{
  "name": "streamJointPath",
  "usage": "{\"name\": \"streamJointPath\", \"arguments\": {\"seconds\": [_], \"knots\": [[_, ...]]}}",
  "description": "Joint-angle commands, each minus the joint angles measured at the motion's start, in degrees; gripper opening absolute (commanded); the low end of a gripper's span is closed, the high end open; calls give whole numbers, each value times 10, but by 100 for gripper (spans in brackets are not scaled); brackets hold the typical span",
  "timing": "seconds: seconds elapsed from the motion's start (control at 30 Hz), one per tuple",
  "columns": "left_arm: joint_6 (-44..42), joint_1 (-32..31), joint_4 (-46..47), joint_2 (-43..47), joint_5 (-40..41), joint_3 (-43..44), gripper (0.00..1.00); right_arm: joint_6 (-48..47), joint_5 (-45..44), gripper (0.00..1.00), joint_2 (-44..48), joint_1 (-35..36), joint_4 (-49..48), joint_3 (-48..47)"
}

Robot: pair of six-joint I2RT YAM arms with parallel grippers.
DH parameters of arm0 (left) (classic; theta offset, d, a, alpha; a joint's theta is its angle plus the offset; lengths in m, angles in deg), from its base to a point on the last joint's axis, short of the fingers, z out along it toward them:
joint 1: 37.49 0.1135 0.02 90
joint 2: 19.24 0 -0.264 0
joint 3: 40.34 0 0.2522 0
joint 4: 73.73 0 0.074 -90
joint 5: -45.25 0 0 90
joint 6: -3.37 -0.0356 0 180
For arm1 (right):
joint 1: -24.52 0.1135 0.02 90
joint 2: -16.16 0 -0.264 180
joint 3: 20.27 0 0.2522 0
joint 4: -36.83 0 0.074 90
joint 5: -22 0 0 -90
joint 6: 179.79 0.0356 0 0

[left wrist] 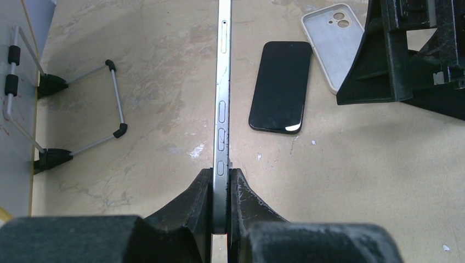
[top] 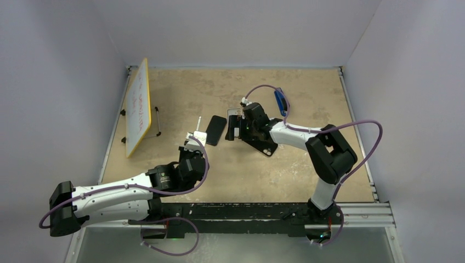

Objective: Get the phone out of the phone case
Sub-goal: Adjust the phone case at the center of the board.

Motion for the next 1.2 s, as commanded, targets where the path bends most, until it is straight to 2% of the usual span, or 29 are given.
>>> {"name": "streamJointPath", "arguments": {"seconds": [0.0,0.2,0.33,0.63,0.8,0.93,1.17], "knots": [[2,2,36,11,15,3,0,-8,-19,99,10,4,13,-4],[2,3,38,14,15,3,0,-20,-42,99,4,4,19,-5],[2,2,38,13,15,2,0,-33,-7,99,-15,11,19,-12],[1,2,38,16,16,2,0,-87,46,99,-25,81,116,-33],[1,2,39,15,15,2,0,-102,47,99,13,114,173,-10],[0,2,39,15,15,2,0,-95,37,99,72,118,182,30],[-3,2,41,13,16,3,0,-55,-42,99,178,114,207,80]]}}
